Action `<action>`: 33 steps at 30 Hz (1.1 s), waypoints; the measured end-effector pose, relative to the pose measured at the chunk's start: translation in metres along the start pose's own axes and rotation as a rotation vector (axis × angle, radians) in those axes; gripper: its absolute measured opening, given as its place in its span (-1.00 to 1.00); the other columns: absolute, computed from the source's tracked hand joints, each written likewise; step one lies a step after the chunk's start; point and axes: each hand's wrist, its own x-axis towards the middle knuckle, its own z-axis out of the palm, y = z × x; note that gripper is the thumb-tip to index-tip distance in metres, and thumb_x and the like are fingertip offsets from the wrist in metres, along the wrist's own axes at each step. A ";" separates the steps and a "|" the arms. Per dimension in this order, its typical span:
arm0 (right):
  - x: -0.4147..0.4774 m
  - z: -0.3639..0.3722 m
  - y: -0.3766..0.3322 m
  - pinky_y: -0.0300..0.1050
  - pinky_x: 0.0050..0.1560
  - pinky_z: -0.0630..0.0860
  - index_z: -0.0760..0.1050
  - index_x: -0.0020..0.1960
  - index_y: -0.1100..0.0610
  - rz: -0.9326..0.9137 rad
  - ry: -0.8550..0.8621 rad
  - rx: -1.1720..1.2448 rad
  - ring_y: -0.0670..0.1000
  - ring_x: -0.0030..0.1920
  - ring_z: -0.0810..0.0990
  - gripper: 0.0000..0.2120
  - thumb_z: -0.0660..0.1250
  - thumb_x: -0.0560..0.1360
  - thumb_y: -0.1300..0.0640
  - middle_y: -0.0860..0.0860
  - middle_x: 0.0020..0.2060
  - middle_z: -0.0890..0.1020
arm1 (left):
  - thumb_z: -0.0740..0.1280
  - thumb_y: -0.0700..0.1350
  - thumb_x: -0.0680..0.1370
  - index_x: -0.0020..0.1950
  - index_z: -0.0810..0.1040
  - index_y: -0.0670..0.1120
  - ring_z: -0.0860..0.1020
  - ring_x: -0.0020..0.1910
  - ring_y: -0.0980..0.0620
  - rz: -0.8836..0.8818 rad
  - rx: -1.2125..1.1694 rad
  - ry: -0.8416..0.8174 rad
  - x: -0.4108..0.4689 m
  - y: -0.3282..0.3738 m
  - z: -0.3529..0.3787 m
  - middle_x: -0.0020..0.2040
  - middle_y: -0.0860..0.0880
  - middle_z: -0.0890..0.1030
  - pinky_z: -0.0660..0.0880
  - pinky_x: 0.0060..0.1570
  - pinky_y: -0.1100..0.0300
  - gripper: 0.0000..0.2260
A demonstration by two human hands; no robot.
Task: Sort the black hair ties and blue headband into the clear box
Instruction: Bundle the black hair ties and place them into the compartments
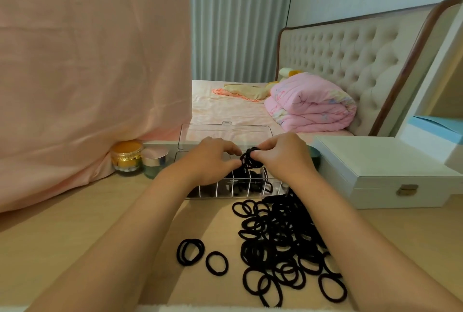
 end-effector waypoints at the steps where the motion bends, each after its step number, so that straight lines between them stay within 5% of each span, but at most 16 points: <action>1: -0.002 0.004 0.000 -0.20 -0.24 0.52 0.71 -0.09 -0.06 -0.005 0.009 -0.072 -0.11 -0.18 0.63 -0.92 0.48 0.45 -0.03 -0.12 -0.22 0.70 | 0.33 0.10 0.58 0.34 0.53 0.15 0.42 0.31 0.04 0.008 0.017 -0.003 -0.001 0.000 0.000 0.30 0.05 0.53 0.41 0.33 0.02 -0.68; 7: -0.007 0.018 -0.006 -0.01 0.15 0.53 0.70 0.09 -0.10 -0.049 0.013 -0.423 0.05 0.17 0.54 -0.80 0.37 0.54 -0.09 -0.05 0.05 0.65 | 0.33 0.07 0.58 0.32 0.53 0.16 0.39 0.28 0.05 0.070 0.052 0.019 -0.005 0.001 0.003 0.26 0.05 0.51 0.41 0.30 -0.01 -0.70; 11: -0.004 0.018 -0.006 0.01 0.26 0.34 0.55 0.36 -0.05 -0.118 -0.180 -0.706 0.11 0.29 0.35 -0.65 0.16 0.66 -0.07 0.04 0.28 0.48 | 0.36 0.03 0.58 0.19 0.63 0.13 0.41 0.15 0.07 0.151 0.080 0.096 -0.004 0.002 0.008 0.10 0.08 0.57 0.46 0.16 0.02 -0.81; 15: 0.004 0.000 -0.006 0.07 0.37 0.32 0.47 0.45 -0.10 -0.126 -0.368 -0.642 0.14 0.38 0.32 -0.61 0.07 0.68 0.00 0.06 0.39 0.42 | 0.33 0.06 0.60 0.18 0.65 0.15 0.39 0.16 0.08 0.173 0.086 0.131 -0.001 0.001 0.013 0.10 0.11 0.58 0.46 0.16 -0.04 -0.81; 18: 0.005 -0.013 -0.004 -0.14 0.15 0.48 0.50 0.43 -0.03 -0.059 -0.422 -0.345 0.05 0.20 0.55 -0.57 0.12 0.62 0.16 0.05 0.32 0.54 | 0.25 0.09 0.63 0.28 0.61 0.13 0.32 0.22 0.07 0.204 0.127 0.091 0.000 0.003 0.017 0.19 0.10 0.52 0.39 0.27 -0.02 -0.73; 22: 0.000 -0.023 -0.001 -0.34 0.14 0.35 0.51 0.43 0.06 -0.129 -0.349 -0.253 -0.04 0.32 0.51 -0.53 0.12 0.59 0.30 0.01 0.41 0.52 | 0.18 0.14 0.65 0.42 0.51 0.10 0.23 0.38 0.01 0.208 0.263 0.001 0.000 0.006 0.021 0.37 0.04 0.41 0.24 0.42 0.02 -0.63; 25: -0.006 -0.022 0.000 -0.33 -0.19 0.51 0.62 0.29 -0.05 -0.204 -0.294 -0.185 -0.08 -0.11 0.64 -0.56 0.16 0.55 0.26 -0.03 0.22 0.66 | 0.19 0.09 0.66 0.42 0.49 0.12 0.26 0.37 0.03 0.186 0.188 -0.014 0.000 0.006 0.018 0.35 0.06 0.44 0.27 0.39 0.04 -0.65; 27: -0.011 -0.020 0.003 -0.17 -0.02 0.61 0.65 0.24 -0.08 -0.235 -0.305 -0.176 -0.03 -0.07 0.68 -0.58 0.19 0.53 0.23 -0.05 0.18 0.69 | 0.21 0.05 0.65 0.38 0.51 0.14 0.30 0.36 0.07 0.151 0.084 0.009 0.000 0.005 0.012 0.31 0.08 0.48 0.31 0.33 0.06 -0.70; 29: -0.016 -0.017 0.004 -0.22 0.25 0.48 0.67 0.23 0.02 -0.283 -0.313 -0.221 -0.08 0.17 0.61 -0.62 0.22 0.52 0.22 -0.09 0.24 0.65 | 0.23 -0.01 0.64 0.31 0.52 0.11 0.42 0.29 0.09 0.117 0.019 0.065 -0.001 0.004 0.007 0.26 0.11 0.53 0.40 0.22 0.11 -0.74; 33: -0.024 -0.007 0.004 -0.05 0.46 0.18 0.71 0.11 0.05 -0.428 -0.348 -0.500 -0.08 0.37 0.45 -0.56 0.11 0.47 0.01 -0.12 0.21 0.67 | 0.25 -0.09 0.61 0.24 0.55 0.07 0.53 0.15 0.10 0.090 0.020 0.104 -0.004 0.004 0.001 0.14 0.14 0.58 0.48 0.10 0.16 -0.77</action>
